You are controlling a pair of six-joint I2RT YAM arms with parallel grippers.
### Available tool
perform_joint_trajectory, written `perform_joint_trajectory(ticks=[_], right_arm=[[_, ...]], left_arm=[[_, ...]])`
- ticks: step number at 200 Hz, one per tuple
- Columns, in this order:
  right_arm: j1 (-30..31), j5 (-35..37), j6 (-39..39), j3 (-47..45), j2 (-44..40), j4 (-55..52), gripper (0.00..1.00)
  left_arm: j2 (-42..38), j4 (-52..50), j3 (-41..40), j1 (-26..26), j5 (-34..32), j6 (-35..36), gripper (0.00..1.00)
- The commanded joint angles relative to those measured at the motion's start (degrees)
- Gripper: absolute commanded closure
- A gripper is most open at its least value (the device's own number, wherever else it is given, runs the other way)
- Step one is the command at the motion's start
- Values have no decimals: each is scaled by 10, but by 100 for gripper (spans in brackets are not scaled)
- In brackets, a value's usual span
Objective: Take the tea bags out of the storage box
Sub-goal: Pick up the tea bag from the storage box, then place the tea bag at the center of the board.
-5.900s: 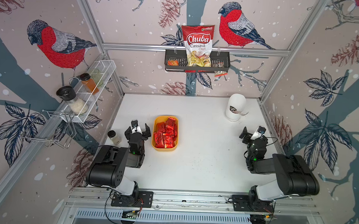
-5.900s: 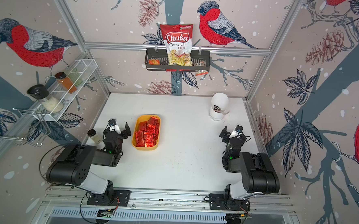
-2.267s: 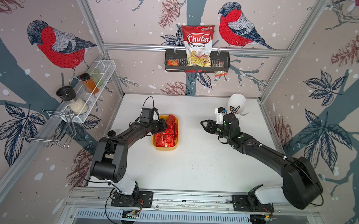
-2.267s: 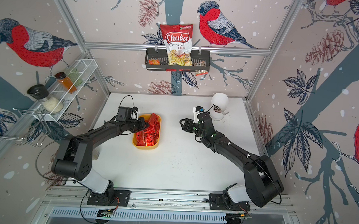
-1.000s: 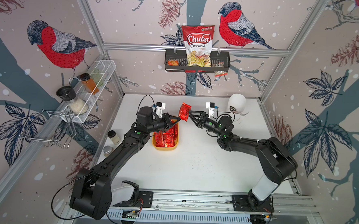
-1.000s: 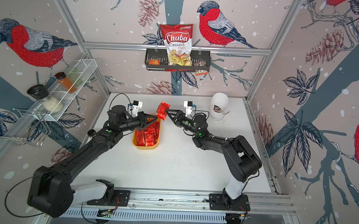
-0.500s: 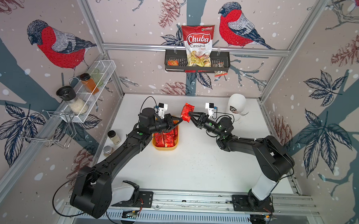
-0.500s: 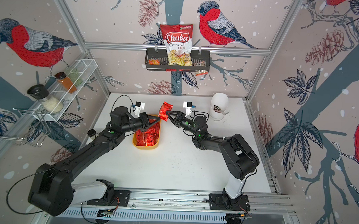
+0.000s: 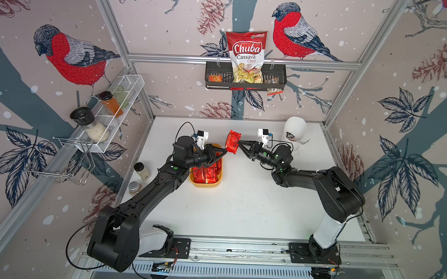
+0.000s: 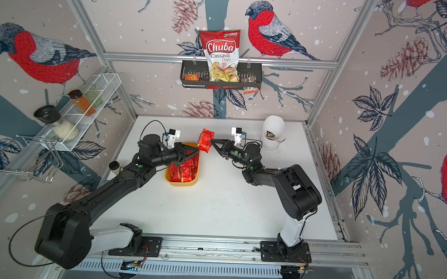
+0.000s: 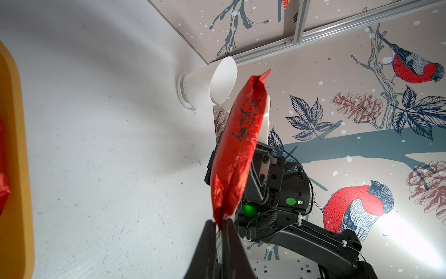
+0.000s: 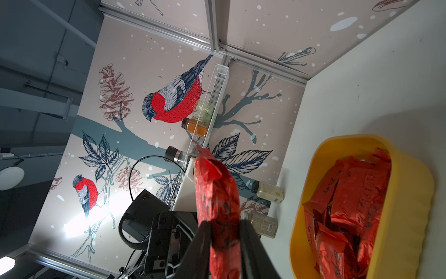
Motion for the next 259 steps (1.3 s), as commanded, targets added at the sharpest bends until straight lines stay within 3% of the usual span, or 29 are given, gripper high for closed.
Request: perform_joint_trajectory(ticks=[1, 12, 34, 50, 80, 122, 192, 259], right_arm=[[3, -22, 8, 8, 8, 29, 77], [3, -22, 13, 7, 11, 33, 77], [-8, -25, 24, 2, 15, 45, 79], [-26, -32, 28, -3, 13, 43, 81], [-73, -59, -6, 2, 7, -36, 83], [-114, -69, -163, 62, 28, -267, 84], [-108, -80, -241, 199, 171, -403, 84], [-100, -30, -298, 326, 263, -532, 82]], left_arm=[[3, 27, -3, -1, -2, 1, 88], [4, 26, -3, -1, -1, 1, 84], [-5, -11, 6, 0, -16, 18, 63], [-20, -72, 22, 2, -44, 51, 54], [-52, -146, 30, 25, -70, 102, 51], [-81, -263, 40, 48, -131, 197, 52], [-83, -290, 3, 51, -166, 238, 52], [-64, -305, -12, 51, -218, 272, 53]])
